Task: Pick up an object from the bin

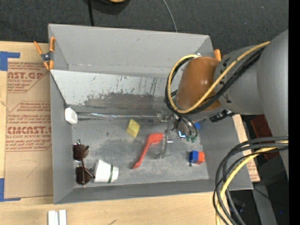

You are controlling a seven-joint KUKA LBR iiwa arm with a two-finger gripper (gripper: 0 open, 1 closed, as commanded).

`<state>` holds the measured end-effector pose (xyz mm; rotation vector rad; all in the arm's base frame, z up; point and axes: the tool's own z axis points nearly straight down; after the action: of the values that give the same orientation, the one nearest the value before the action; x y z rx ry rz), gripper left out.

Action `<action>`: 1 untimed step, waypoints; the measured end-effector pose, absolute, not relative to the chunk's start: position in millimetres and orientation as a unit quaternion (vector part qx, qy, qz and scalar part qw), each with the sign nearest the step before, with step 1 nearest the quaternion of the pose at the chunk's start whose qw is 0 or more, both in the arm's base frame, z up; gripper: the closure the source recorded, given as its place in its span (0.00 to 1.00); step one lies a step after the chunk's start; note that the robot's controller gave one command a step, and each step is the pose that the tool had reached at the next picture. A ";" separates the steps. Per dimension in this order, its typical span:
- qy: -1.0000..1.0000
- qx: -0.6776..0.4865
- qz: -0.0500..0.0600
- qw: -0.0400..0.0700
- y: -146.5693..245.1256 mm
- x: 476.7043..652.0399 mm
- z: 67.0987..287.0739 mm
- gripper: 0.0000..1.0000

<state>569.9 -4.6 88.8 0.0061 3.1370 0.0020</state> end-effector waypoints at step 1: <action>0.999 -0.043 0.000 0.004 -4.5 569.2 83.1 0.00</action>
Offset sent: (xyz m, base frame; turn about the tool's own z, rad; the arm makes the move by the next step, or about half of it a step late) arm -0.0132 0.0306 -0.0188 -0.0766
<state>569.2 -4.5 83.1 -0.1332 3.1299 -0.0012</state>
